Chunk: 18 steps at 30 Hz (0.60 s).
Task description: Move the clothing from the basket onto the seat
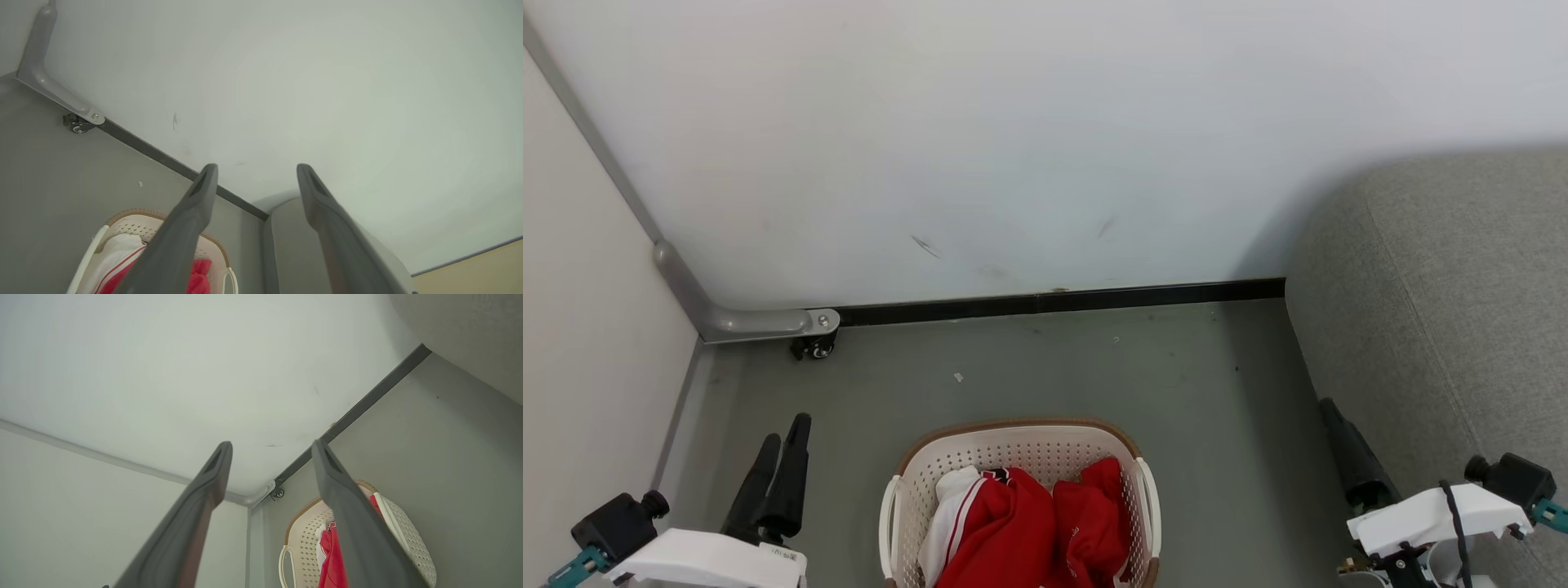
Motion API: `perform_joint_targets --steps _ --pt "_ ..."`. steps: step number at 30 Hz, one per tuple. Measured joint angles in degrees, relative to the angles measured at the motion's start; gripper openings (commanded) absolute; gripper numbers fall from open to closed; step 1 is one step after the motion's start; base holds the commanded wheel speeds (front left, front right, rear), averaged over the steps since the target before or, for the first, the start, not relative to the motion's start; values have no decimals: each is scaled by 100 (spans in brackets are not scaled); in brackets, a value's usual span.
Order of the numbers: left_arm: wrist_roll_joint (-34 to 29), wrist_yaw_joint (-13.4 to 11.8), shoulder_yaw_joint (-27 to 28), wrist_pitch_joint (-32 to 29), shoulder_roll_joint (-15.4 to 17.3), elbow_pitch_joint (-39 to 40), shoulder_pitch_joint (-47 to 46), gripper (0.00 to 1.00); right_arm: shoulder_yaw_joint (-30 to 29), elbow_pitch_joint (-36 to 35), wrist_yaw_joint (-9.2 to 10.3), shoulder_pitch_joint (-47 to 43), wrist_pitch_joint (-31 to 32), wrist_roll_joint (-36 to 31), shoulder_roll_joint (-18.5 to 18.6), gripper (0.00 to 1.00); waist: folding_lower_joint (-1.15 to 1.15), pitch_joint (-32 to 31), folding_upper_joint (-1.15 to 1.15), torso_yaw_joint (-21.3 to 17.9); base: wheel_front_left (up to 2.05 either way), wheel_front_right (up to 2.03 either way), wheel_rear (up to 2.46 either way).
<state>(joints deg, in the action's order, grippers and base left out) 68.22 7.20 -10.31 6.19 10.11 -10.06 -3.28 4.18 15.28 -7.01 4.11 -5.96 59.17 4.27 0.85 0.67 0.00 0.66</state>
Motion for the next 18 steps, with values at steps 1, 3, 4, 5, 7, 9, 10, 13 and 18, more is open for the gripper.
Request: perform_joint_targets --steps 1,3,4,5,7,9,10,13,18 --pt "-91 0 11 2 3 18 -21 100 4 -5 0 2 -12 -119 -4 100 -4 7 0 2 0 0 0" --pt "-324 0 30 38 4 42 -28 100 10 -30 0 6 -21 -315 -13 100 -15 20 0 6 0 0 0" --pt "-423 0 47 55 3 45 -28 100 12 -36 0 18 -65 -412 -23 100 -20 27 0 8 0 0 0" --pt "-528 0 64 73 3 48 -28 100 10 -51 0 42 -70 -509 -34 100 -26 34 0 9 0 0 0" --pt "-888 0 93 124 0 86 -30 100 5 -138 -2 116 -125 -790 -54 100 -41 54 0 12 0 0 0" --pt "-1101 1 116 151 -20 98 -30 100 8 -162 -2 114 -174 -985 -68 100 -50 66 0 12 0 0 0" --pt "-1201 1 118 154 -26 105 -31 100 10 -171 -2 114 -179 -1083 -69 100 -55 72 0 12 0 0 0" --pt "-1527 1 116 214 -49 155 -32 100 26 -188 -2 115 -235 -1397 -71 100 -65 90 0 11 0 0 0" --pt "-1957 1 85 287 -52 229 -64 100 77 -233 -3 118 -298 -1836 -79 100 -73 109 0 9 0 0 0"
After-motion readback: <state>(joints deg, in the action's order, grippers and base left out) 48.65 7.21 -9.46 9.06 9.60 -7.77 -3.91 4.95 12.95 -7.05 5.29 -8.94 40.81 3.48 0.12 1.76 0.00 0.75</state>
